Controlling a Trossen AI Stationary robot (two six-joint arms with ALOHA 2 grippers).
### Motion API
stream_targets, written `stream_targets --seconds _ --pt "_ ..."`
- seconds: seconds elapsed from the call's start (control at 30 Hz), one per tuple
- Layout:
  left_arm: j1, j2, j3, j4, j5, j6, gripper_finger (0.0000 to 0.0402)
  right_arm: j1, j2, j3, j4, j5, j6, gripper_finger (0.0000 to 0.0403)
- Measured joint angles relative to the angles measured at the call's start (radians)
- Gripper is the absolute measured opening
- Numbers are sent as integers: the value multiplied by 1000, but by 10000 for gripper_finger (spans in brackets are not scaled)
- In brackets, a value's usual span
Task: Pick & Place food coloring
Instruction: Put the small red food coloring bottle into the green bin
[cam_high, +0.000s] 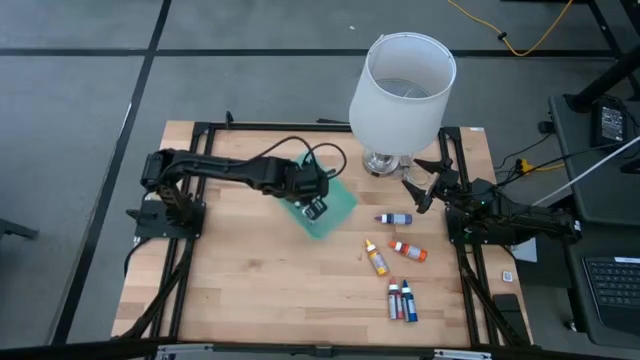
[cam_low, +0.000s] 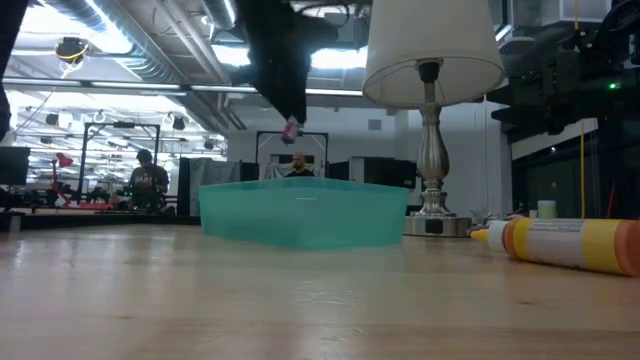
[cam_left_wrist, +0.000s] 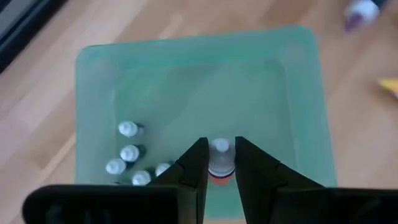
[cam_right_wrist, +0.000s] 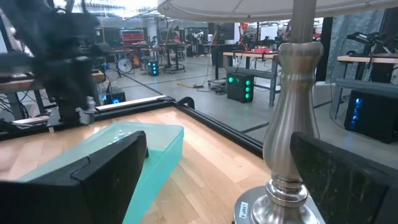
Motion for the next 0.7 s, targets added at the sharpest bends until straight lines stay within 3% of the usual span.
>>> stream_targets --seconds 0.4,0.7 --pt "44 0 -241 309 -135 -70 63 0 0 0 0 0 0 397" --pt "68 12 -383 501 -160 -71 63 0 0 0 0 0 0 397"
